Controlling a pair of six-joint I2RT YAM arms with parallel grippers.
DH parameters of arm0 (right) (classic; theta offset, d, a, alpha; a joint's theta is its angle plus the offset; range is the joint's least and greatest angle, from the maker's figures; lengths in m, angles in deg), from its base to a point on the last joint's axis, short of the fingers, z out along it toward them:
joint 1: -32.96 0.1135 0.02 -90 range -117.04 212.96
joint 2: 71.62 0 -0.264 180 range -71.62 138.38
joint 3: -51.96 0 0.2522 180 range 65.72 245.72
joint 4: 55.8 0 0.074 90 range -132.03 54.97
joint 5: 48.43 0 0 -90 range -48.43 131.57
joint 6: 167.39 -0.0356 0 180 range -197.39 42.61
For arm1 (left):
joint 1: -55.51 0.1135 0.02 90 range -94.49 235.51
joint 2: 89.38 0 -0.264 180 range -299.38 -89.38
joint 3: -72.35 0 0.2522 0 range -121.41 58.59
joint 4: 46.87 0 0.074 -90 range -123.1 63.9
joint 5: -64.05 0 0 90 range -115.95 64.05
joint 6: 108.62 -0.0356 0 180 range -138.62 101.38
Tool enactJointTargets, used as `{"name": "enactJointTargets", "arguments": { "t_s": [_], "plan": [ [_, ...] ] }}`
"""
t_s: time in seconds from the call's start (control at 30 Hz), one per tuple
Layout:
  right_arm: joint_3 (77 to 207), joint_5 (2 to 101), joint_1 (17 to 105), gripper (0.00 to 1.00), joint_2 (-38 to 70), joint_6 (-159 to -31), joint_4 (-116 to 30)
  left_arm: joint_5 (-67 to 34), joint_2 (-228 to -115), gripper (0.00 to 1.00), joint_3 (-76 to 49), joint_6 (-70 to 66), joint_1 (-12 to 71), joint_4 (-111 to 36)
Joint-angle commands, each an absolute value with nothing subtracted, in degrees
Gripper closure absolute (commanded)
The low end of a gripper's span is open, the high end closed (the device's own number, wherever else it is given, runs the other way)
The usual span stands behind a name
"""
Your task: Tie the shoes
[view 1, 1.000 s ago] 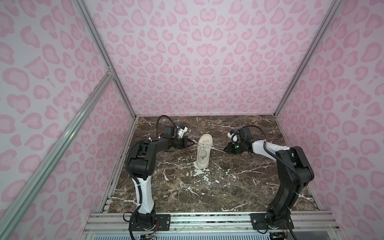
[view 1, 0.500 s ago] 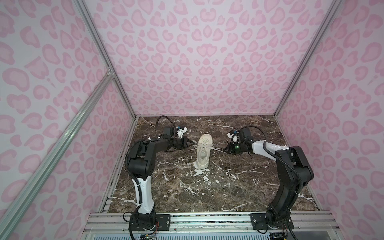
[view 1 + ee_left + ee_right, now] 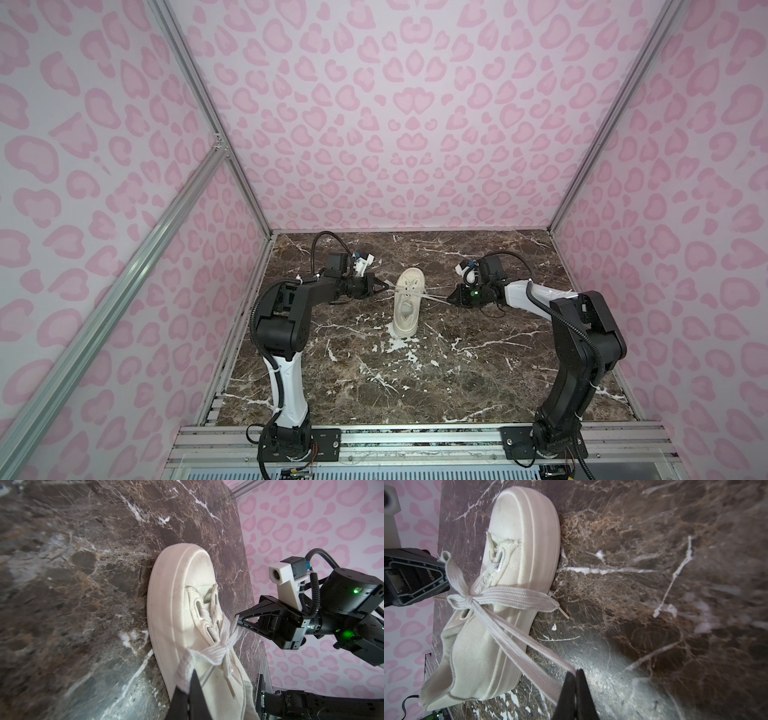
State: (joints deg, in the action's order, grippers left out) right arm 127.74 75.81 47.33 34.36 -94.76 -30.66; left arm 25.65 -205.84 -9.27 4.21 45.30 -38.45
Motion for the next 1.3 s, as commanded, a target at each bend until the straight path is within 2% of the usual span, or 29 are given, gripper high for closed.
{"name": "enactJointTargets", "arguments": {
  "t_s": [0.0, 0.3, 0.7, 0.77, 0.93, 1.03, 1.23, 1.27],
  "plan": [
    [127.2, 65.3, 46.7, 1.0, 35.1, -94.8, -24.7, 19.0, -205.0, 0.97, -9.5, 2.9, 46.4, -38.4],
    [126.0, 66.0, 45.4, 1.0, 34.4, -95.3, -25.8, 18.4, -205.0, 0.97, -10.2, 1.0, 46.5, -36.0],
    [129.6, 66.3, 49.3, 1.0, 35.3, -94.1, -25.2, 18.7, -204.1, 0.94, -9.4, 2.3, 45.9, -38.7],
    [130.1, 66.8, 50.0, 0.91, 35.4, -94.1, -25.3, 18.9, -203.5, 0.79, -9.0, 3.5, 45.9, -40.0],
    [130.7, 66.2, 50.8, 0.73, 34.2, -93.5, -24.5, 19.7, -201.9, 0.67, -8.2, 4.0, 45.9, -41.1],
    [130.5, 66.6, 50.6, 0.65, 33.0, -93.2, -24.1, 19.4, -201.1, 0.65, -7.5, 4.1, 45.8, -41.2],
    [129.5, 66.7, 49.7, 0.59, 29.0, -92.1, -22.5, 19.4, -198.1, 0.65, -6.3, 3.4, 44.1, -39.9],
    [129.3, 66.8, 49.4, 0.59, 28.4, -92.1, -22.4, 19.2, -197.6, 0.61, -6.4, 3.0, 43.4, -39.1]
  ]
}}
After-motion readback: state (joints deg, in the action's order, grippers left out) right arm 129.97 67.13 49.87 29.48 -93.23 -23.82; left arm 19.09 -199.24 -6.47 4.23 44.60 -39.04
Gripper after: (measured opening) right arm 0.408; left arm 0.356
